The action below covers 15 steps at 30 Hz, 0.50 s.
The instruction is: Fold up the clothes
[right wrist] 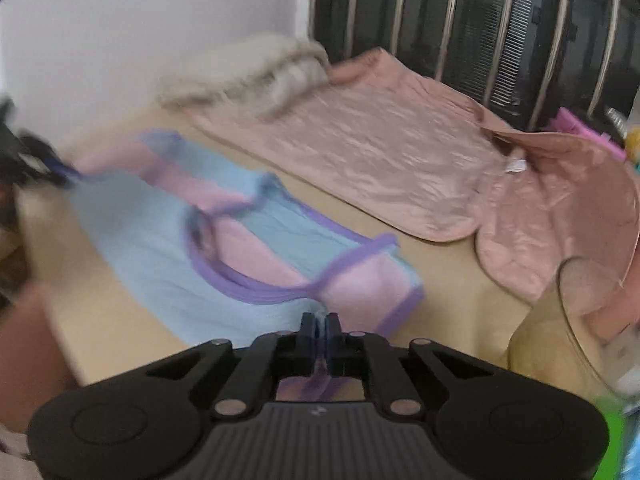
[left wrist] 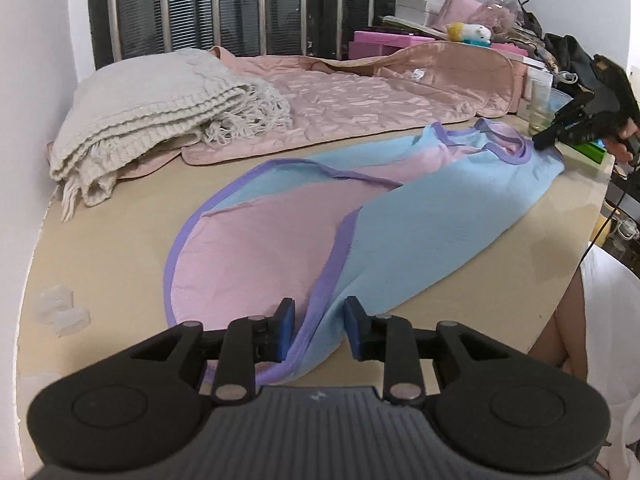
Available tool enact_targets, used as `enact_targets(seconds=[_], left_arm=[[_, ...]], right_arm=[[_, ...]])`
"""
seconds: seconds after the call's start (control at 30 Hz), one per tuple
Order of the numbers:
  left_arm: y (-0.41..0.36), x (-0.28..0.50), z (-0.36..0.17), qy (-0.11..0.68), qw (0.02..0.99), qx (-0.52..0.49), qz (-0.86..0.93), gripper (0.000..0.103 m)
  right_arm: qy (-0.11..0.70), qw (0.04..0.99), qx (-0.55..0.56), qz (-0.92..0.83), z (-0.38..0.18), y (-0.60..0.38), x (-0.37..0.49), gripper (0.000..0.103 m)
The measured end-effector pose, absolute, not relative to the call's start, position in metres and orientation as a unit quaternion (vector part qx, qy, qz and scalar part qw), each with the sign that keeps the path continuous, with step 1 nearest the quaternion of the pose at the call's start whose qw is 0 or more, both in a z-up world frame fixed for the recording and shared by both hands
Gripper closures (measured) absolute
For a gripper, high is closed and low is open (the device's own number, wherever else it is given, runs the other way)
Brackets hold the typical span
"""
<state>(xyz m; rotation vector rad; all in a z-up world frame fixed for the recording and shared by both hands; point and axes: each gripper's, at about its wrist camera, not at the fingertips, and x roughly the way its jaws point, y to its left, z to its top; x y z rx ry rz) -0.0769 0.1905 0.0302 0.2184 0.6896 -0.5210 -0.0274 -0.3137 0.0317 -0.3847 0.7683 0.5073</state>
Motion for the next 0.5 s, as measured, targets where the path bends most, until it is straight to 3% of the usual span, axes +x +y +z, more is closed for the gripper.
enact_targets(seconds=[0.17, 0.3, 0.5], left_arm=[[0.194, -0.08, 0.036, 0.338, 0.906, 0.075, -0.244, 0.071], [0.19, -0.074, 0.035, 0.335, 0.908, 0.055, -0.244, 0.067], [0.178, -0.071, 0.027, 0.344, 0.906, 0.077, -0.234, 0.067]], right_arm=[[0.326, 0.891, -0.223, 0.221, 0.032, -0.309, -0.052, 0.074], [0.267, 0.915, -0.154, 0.259, 0.049, -0.31, -0.08, 0.073], [0.311, 0.905, -0.131, 0.258, 0.009, -0.289, -0.065, 0.08]])
